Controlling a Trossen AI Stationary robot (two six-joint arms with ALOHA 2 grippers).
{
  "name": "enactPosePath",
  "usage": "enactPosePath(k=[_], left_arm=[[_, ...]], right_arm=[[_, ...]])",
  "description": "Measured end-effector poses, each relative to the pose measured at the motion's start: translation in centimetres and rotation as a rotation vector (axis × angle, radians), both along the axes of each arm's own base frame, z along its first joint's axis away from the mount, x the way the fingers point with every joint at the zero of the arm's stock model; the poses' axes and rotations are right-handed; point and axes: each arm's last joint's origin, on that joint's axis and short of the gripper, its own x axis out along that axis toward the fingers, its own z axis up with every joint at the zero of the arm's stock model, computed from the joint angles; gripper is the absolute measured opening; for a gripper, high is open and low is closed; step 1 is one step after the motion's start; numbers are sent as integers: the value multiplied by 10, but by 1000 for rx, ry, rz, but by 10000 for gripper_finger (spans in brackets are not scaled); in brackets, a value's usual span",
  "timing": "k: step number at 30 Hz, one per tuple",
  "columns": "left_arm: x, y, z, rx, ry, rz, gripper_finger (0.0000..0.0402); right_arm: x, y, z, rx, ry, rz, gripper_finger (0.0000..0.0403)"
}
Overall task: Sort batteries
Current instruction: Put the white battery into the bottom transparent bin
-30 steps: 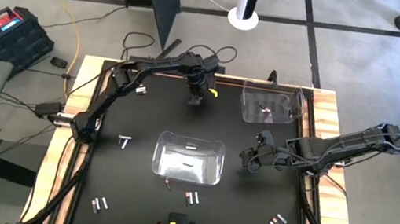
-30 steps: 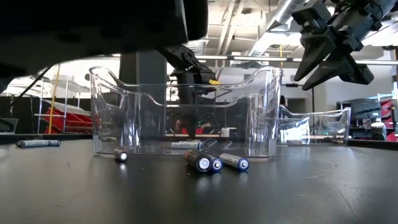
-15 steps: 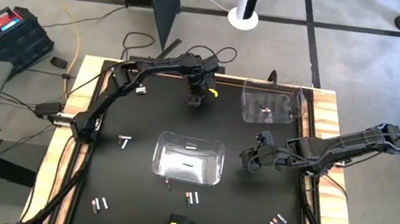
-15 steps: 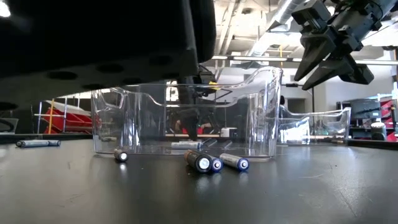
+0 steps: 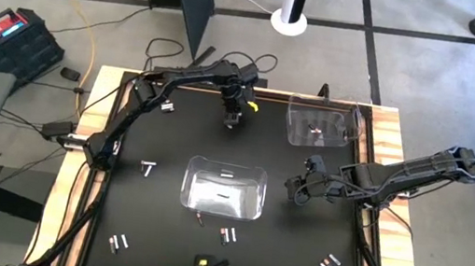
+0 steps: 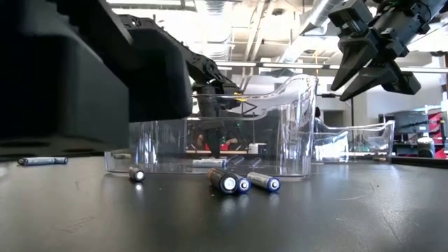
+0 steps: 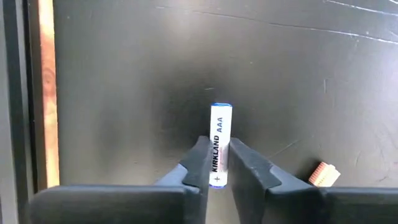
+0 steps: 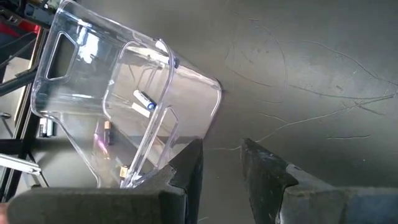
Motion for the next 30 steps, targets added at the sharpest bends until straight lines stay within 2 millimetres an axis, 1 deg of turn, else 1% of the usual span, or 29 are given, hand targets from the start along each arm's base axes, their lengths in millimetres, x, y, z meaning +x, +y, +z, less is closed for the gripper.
enactPosePath(k=[4,15,20,24,27,30], left_arm=[[0,-1,-1,2,9,-9,26],[1,-2,-1,3,20,29,28],[6,0,13,12,0,63,29],[10,0,29,28,-17,60,29],[16,-3,44,43,-47,58,29],[19,-9,50,40,-46,45,30]], right_arm=[[0,0,0,0,-2,0,127],[0,0,0,0,-2,1,127],[0,0,0,0,-2,1,127],[0,1,0,0,-2,5,127],[0,1,0,-2,-1,8,127],[-1,2,0,-3,2,13,127]])
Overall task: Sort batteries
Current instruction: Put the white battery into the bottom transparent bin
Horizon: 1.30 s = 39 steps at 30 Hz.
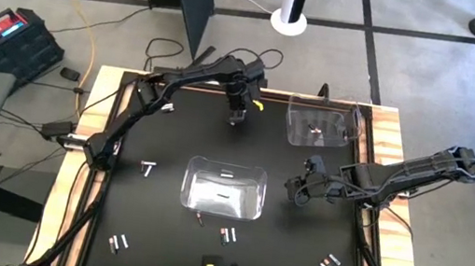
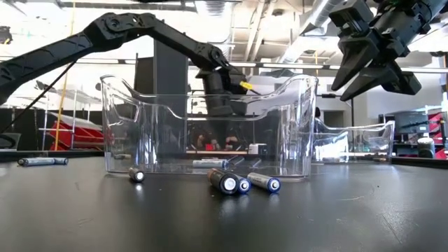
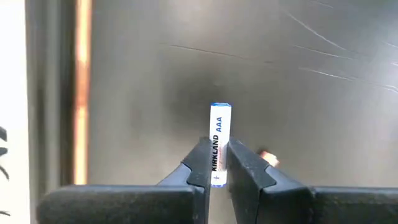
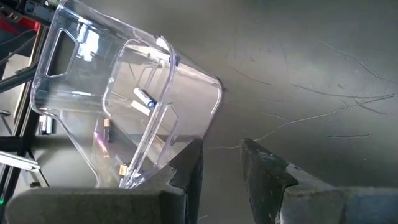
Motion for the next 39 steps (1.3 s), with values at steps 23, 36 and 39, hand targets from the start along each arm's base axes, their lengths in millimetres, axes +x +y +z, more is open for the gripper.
enactPosePath(k=[23,36,39], left_arm=[[-2,-90,115,-150,-166,60,30],[20,-178,115,-106,-98,57,30],[23,-198,110,-92,-78,60,30]], right_arm=[[-5,8,-2,-58,48,98,127],[-8,17,-2,-107,56,204,127],[-9,21,-2,-112,58,231,127]])
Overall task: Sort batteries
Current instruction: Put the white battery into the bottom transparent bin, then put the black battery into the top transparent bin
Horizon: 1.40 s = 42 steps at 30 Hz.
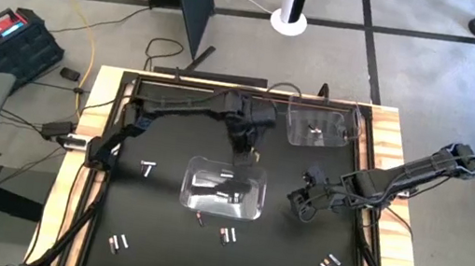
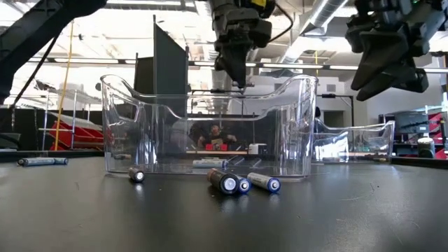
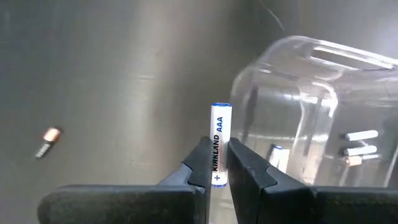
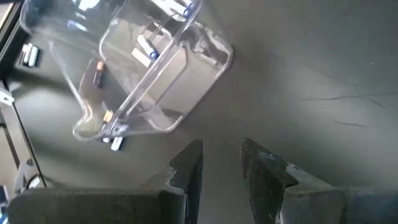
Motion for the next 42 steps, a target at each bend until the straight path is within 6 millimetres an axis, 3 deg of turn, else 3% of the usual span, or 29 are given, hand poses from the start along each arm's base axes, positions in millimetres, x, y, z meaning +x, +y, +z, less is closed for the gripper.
enactPosePath(k=[9,17,30,42], left_arm=[[6,-54,-22,-2,51,-29,30],[4,-80,-51,-1,123,-4,30],[-5,-90,-106,-29,230,31,40],[-4,-96,-121,-54,203,18,81]], right_arm=[[-6,12,-1,-8,19,69,127],[-8,18,-1,-5,18,93,127],[-8,17,-1,-7,18,96,127],[-8,17,-1,-8,17,97,127]])
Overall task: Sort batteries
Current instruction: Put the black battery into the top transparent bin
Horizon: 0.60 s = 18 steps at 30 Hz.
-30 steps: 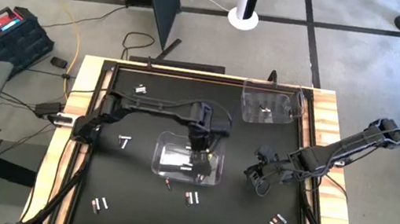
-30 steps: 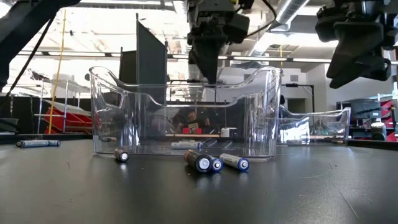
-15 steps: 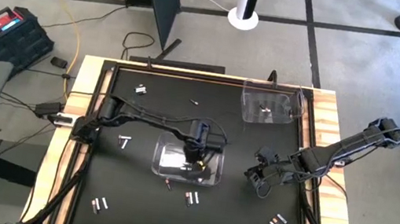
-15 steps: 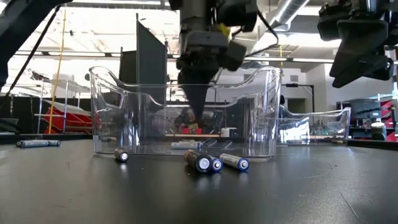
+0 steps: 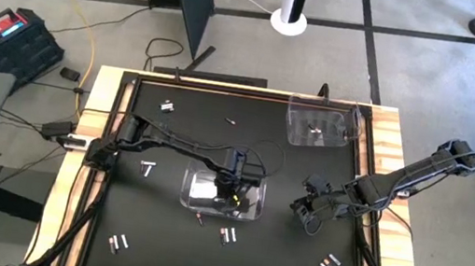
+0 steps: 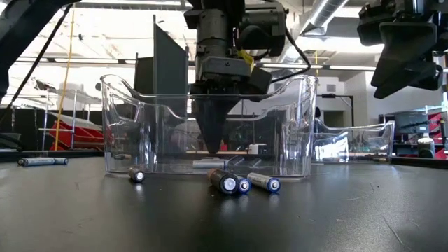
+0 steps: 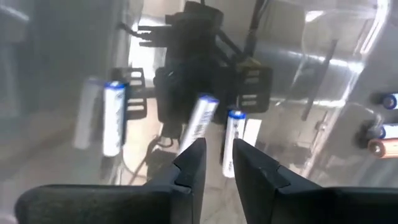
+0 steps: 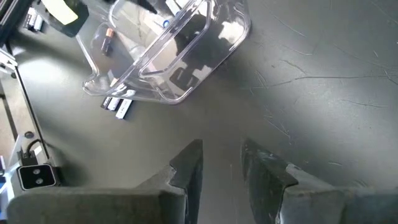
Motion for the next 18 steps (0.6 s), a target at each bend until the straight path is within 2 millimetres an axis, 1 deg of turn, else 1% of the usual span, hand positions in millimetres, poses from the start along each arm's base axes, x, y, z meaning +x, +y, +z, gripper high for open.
enactPosePath(k=[6,9,11,14,18], left_arm=[[1,-2,0,-3,-13,-8,103],[0,-1,0,-2,-4,-2,108],[0,-1,4,-1,9,1,109],[1,-1,13,-1,10,-2,110],[6,1,37,1,-34,-27,110]], right_arm=[[0,0,0,0,0,1,127],[0,0,0,-1,0,2,127],[0,1,0,-2,0,8,127],[-1,2,0,-3,0,15,127],[-2,4,0,-2,1,24,127]])
